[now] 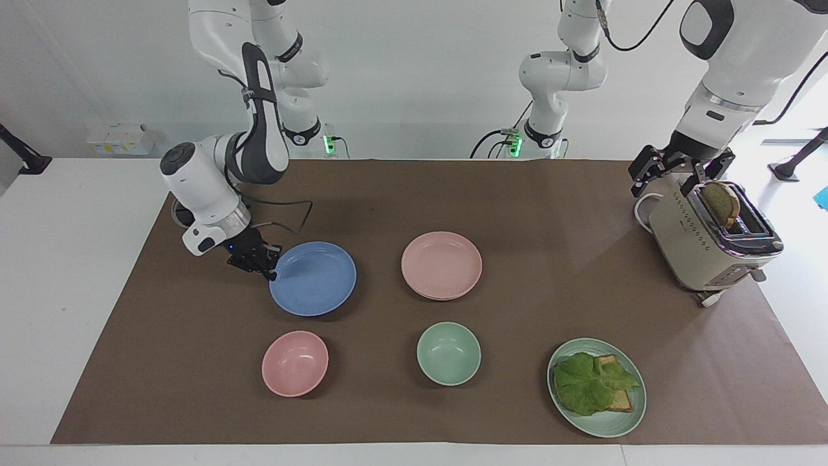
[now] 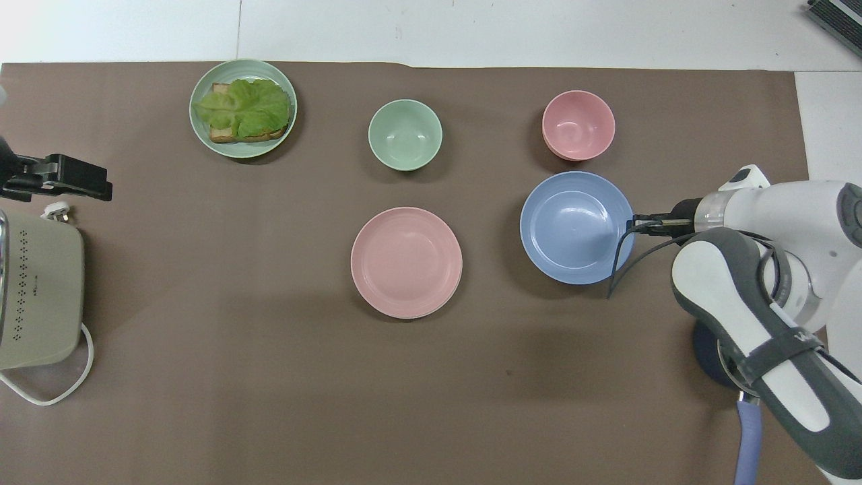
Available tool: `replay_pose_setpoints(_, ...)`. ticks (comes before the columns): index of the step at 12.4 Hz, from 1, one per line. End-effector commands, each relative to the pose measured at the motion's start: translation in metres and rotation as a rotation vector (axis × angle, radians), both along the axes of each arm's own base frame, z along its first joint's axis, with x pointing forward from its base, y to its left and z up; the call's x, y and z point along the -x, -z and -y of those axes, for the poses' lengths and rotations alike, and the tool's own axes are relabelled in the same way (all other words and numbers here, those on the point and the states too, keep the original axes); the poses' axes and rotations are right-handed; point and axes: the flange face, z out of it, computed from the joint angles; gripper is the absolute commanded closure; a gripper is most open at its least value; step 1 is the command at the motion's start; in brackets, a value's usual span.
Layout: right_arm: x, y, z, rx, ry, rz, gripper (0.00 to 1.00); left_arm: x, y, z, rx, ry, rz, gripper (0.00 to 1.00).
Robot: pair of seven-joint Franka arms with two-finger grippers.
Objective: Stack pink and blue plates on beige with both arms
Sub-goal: 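Slide the blue plate with the right gripper onto the pink plate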
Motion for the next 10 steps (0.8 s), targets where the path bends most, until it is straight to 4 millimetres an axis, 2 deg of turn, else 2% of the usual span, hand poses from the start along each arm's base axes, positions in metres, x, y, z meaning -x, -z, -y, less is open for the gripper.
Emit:
replay_pose_setpoints(1,0.014,-0.040,-0.033,-0.088,-0.026,0.026,1.00,0.004,0.000,-0.003,-0.013,0.008,-0.010,0.00)
replay_pose_setpoints(4,0.017,-0.038,-0.104,-0.130,0.012,0.016,1.00,0.004,0.000,-0.003,-0.013,0.008,-0.010,0.00)
replay_pose_setpoints(6,0.020,-0.026,-0.178,-0.146,0.088,0.044,1.00,0.004,0.000,-0.003,-0.013,0.008,-0.012,0.00)
replay_pose_setpoints(7,0.024,-0.017,-0.205,-0.151,0.107,0.033,1.00,0.004,0.000,-0.003,-0.013,0.008,-0.010,0.00)
replay_pose_setpoints(8,0.030,-0.008,-0.225,-0.147,0.096,0.020,1.00,0.004,0.000,-0.003,-0.013,0.008,-0.010,0.00)
replay_pose_setpoints(10,0.033,0.007,-0.242,-0.141,0.082,0.030,1.00,0.004,0.000,-0.003,-0.013,0.008,-0.010,0.00)
